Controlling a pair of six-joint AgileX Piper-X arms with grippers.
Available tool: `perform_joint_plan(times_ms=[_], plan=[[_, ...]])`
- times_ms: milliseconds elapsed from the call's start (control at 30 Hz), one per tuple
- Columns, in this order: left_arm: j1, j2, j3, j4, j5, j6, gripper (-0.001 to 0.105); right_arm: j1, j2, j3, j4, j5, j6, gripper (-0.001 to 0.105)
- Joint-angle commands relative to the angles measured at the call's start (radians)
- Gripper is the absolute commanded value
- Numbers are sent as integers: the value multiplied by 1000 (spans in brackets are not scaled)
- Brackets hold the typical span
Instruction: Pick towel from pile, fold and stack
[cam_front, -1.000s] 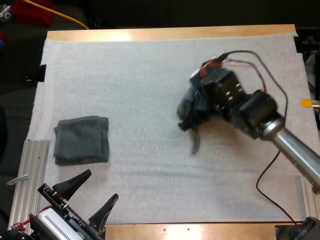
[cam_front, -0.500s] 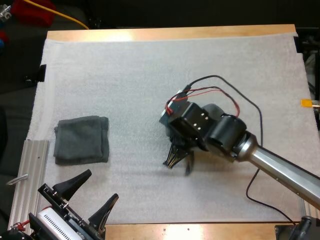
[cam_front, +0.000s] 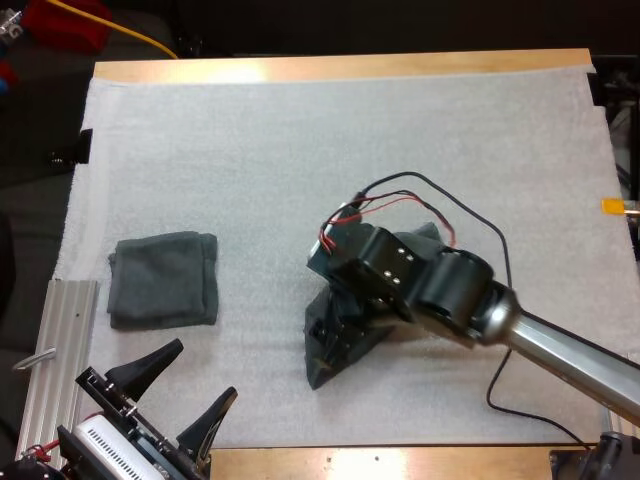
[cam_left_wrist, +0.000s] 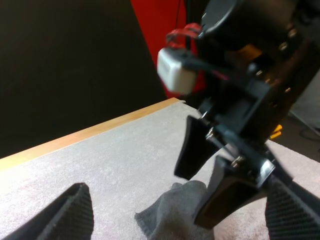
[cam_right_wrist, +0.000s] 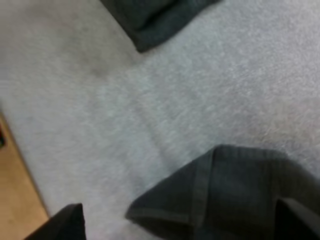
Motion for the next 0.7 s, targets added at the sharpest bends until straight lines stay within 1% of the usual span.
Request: perform_joint_plan(times_ms=[0, 33, 167, 233, 400, 533, 667], plan=[[-4, 1, -5, -12, 7, -8, 69, -2, -30, -13, 22, 9, 21, 73], [-4, 1, -5, -12, 7, -8, 69, -2, -38, -13, 29, 23, 28, 73], [-4, 1, -5, -5, 31, -8, 69, -2, -101, -13, 77, 167, 54, 73], [-4, 1, -5, 14, 38, -8, 69, -2, -127, -13, 96, 208, 66, 73], [-4, 1, -5, 115, 85, -8, 69, -4, -179, -11, 122, 300, 105, 73], [-4, 1, -5, 147, 98, -6, 69, -11, -197, -11, 129, 344, 129, 73], [-4, 1, -5, 181, 98, -6, 69, -87, -202, -11, 171, 344, 194, 73]])
